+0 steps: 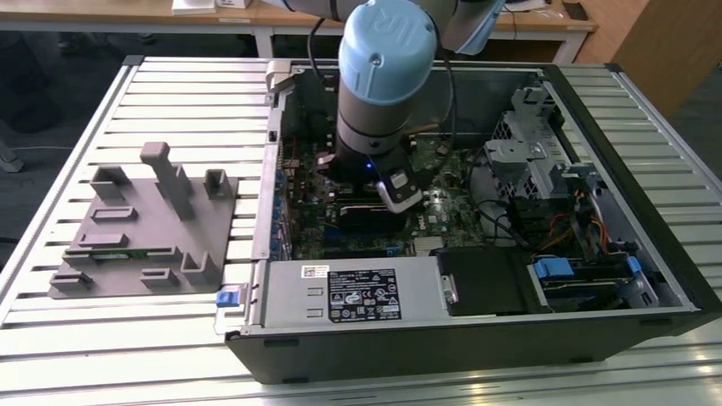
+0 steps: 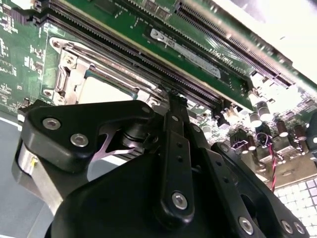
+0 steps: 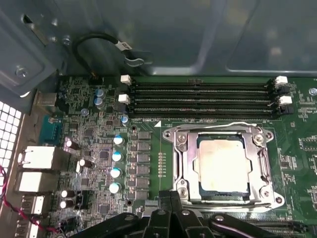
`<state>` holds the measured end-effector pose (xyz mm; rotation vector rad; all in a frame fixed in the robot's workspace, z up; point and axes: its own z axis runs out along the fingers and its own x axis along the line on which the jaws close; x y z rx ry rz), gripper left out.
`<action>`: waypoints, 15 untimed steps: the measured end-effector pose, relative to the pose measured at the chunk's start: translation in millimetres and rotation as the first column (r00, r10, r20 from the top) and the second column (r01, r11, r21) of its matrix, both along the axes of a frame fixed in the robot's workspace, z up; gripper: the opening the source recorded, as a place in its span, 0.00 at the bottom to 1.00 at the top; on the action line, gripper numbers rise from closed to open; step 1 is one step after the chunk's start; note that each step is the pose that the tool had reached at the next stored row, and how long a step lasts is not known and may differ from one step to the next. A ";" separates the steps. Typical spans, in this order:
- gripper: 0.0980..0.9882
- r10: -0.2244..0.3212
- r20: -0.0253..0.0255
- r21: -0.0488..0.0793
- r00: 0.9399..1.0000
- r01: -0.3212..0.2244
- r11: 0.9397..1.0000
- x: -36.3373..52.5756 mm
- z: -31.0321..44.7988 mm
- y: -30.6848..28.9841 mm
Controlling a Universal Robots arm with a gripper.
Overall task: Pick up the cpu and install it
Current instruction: 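Install the second cpu locking lever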
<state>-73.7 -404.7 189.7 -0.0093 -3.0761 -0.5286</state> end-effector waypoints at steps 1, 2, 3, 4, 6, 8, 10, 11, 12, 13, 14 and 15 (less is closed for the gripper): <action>0.01 0.000 0.000 0.000 1.000 0.000 1.000 -0.2 0.0 0.6; 0.01 0.000 0.000 0.001 1.000 0.000 1.000 -0.4 -0.1 1.1; 0.01 0.000 0.000 0.002 1.000 0.000 1.000 -0.8 -0.2 1.5; 0.01 0.000 0.000 0.003 1.000 0.000 1.000 -1.1 -0.3 1.7; 0.01 0.000 0.000 0.004 1.000 0.000 1.000 -1.9 -0.8 1.8; 0.01 0.000 0.000 0.004 1.000 0.000 1.000 -2.5 -0.9 1.9; 0.01 0.000 0.000 0.004 1.000 0.000 1.000 -2.8 -0.9 1.8; 0.01 0.000 0.000 0.004 1.000 0.000 1.000 -3.0 -0.8 1.8; 0.01 0.000 0.000 0.004 1.000 0.000 1.000 -3.1 -0.4 1.7; 0.01 0.000 0.000 0.004 1.000 0.000 1.000 -3.1 0.4 1.9; 0.01 0.000 0.000 0.005 1.000 0.000 1.000 -3.0 1.4 1.9; 0.01 0.000 0.000 0.004 1.000 0.000 1.000 -3.1 5.0 1.8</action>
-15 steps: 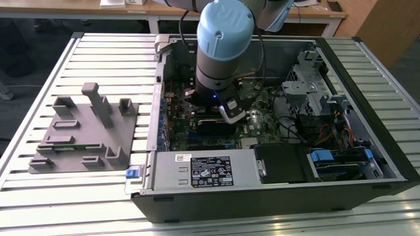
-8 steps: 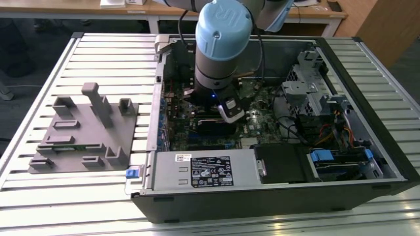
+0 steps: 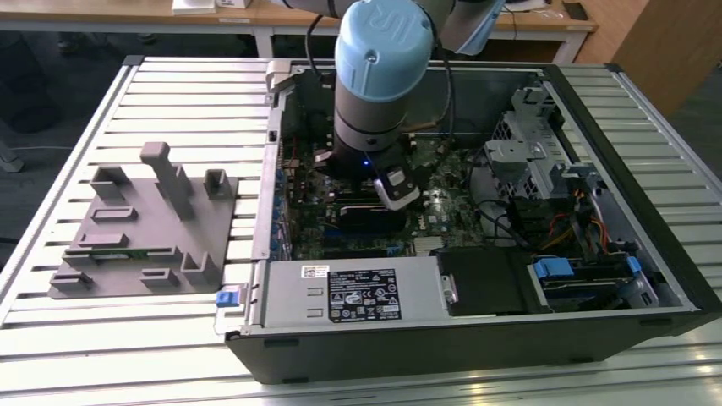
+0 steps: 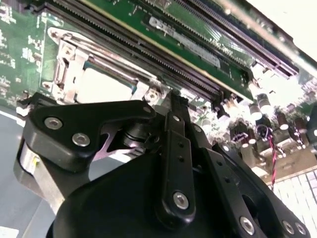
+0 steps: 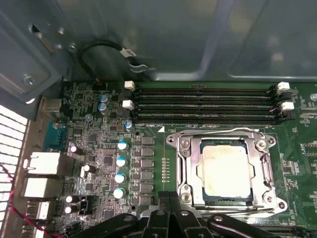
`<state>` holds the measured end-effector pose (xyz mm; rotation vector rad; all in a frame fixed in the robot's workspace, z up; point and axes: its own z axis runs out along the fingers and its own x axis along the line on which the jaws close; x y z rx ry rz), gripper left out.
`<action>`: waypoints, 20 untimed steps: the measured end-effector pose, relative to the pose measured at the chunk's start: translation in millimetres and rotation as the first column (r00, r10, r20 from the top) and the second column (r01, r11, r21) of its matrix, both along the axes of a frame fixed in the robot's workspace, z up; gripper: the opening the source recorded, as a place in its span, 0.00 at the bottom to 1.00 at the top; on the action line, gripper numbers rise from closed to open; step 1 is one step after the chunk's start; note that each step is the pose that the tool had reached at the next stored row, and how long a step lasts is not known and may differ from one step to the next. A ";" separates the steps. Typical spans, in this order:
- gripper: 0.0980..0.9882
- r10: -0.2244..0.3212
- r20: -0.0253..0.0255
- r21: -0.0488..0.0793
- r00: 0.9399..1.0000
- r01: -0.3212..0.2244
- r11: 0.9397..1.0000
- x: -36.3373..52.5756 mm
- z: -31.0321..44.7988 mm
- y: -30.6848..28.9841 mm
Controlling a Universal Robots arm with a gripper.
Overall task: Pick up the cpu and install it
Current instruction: 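Install the second cpu locking lever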
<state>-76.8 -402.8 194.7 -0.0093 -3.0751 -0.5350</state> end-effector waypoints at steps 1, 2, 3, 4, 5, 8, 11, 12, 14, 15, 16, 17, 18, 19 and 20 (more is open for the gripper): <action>0.01 0.000 0.000 0.000 1.000 0.000 1.000 0.0 1.9 0.0; 0.01 0.000 0.000 0.000 1.000 0.000 1.000 0.0 4.1 0.0; 0.01 0.000 0.000 0.000 1.000 0.000 1.000 0.0 6.3 0.0; 0.01 0.000 0.000 0.000 1.000 0.000 1.000 0.0 8.6 0.0; 0.01 0.000 0.000 0.000 1.000 0.000 1.000 0.0 10.8 0.0; 0.01 0.000 0.000 0.000 1.000 0.000 1.000 0.0 16.0 0.0; 0.01 0.000 0.000 0.000 1.000 0.000 1.000 0.0 22.4 0.0; 0.01 0.000 0.000 0.001 1.000 0.000 1.000 0.0 25.2 0.0; 0.01 0.000 0.000 0.001 1.000 0.000 1.000 0.0 31.3 0.0; 0.01 0.000 0.000 0.001 1.000 0.000 1.000 0.0 34.3 0.0; 0.01 0.000 0.000 0.001 1.000 0.000 1.000 0.0 37.3 0.0; 0.01 0.000 0.000 0.001 1.000 0.000 1.000 0.0 41.0 0.0; 0.01 0.000 0.000 0.001 1.000 0.000 1.000 0.0 44.1 0.1; 0.01 0.000 0.000 0.001 1.000 0.000 1.000 0.0 46.2 0.1; 0.01 0.000 0.000 0.001 1.000 0.000 1.000 0.0 47.5 0.1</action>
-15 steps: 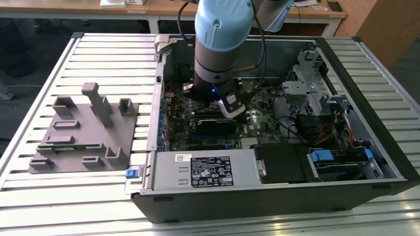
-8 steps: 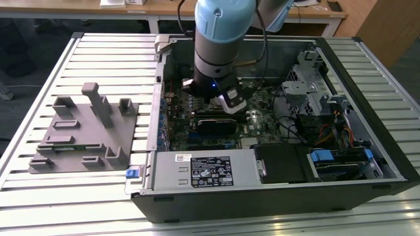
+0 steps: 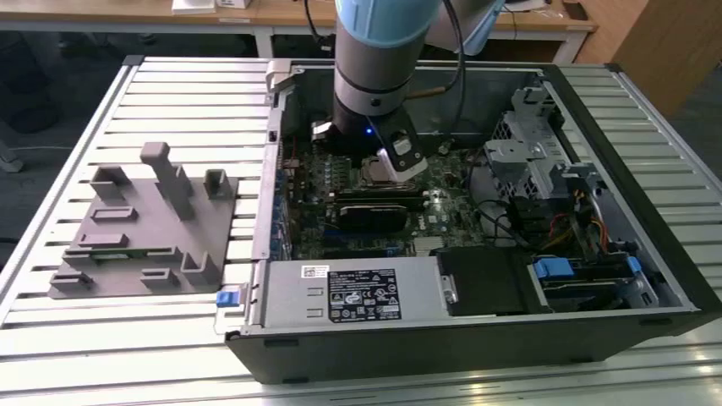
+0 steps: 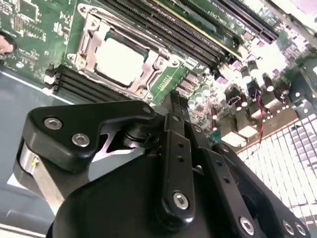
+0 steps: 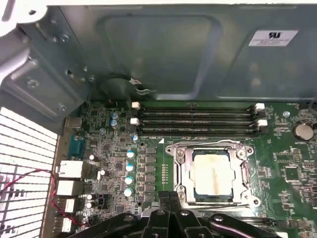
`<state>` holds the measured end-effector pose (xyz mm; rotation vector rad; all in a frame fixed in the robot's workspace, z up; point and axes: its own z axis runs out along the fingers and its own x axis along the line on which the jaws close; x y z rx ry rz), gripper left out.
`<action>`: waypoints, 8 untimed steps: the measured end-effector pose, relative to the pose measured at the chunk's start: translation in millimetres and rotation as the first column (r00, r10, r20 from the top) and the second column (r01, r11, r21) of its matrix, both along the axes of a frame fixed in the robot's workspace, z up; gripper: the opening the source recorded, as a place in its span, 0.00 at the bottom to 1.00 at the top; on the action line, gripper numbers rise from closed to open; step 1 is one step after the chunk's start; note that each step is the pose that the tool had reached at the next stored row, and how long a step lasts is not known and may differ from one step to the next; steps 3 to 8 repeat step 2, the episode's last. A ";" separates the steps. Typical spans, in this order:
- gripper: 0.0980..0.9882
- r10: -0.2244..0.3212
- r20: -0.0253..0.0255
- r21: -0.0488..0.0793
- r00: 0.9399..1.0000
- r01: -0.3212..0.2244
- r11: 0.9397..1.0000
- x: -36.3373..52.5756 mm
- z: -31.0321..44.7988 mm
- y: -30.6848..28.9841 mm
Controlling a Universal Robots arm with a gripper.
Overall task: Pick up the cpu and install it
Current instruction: 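Install the second cpu locking lever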
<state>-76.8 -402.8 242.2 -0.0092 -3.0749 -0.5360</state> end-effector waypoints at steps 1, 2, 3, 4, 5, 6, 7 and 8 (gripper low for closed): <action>0.01 0.000 0.000 0.000 1.000 0.000 1.000 0.0 0.5 0.0; 0.01 0.000 0.000 0.000 1.000 0.000 1.000 0.0 0.5 0.0; 0.01 0.000 0.000 0.000 1.000 0.000 1.000 0.0 0.5 0.0; 0.01 0.000 0.000 0.000 1.000 0.000 1.000 0.0 0.5 0.0; 0.01 0.000 0.000 0.000 1.000 0.000 1.000 0.0 0.5 0.0; 0.01 0.000 0.000 0.000 1.000 0.000 1.000 0.0 0.5 0.0; 0.01 0.000 0.000 0.000 1.000 0.000 1.000 0.0 0.5 0.0; 0.01 0.000 0.000 0.000 1.000 0.000 1.000 0.0 0.5 0.0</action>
